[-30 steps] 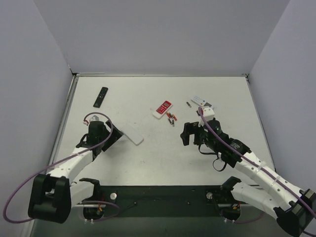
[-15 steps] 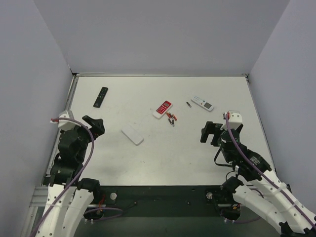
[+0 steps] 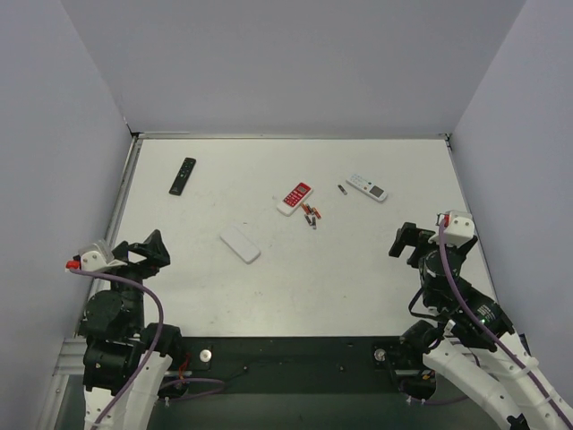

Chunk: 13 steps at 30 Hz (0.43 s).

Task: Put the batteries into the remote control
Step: Reset both arms

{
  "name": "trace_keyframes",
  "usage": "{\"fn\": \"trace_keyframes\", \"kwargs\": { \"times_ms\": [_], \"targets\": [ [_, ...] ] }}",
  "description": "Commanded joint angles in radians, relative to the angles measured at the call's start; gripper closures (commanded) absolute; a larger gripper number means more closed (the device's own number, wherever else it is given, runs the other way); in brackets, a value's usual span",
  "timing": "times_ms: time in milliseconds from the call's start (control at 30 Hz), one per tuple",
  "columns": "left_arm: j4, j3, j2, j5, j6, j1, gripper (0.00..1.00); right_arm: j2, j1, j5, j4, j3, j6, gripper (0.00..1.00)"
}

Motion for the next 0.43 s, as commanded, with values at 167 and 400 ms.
{"fn": "trace_keyframes", "kwargs": {
  "times_ms": [167,400],
  "targets": [
    [0.058,-0.011,-0.008,-0.042,0.048,0.007,0.06,0.034,-0.005,0.086,0.033,0.013,-0.045,0.00],
    [0.061,-0.011,0.003,-0.042,0.052,0.007,0.06,0.049,-0.005,0.093,0.053,-0.001,-0.035,0.00]
  ]
}}
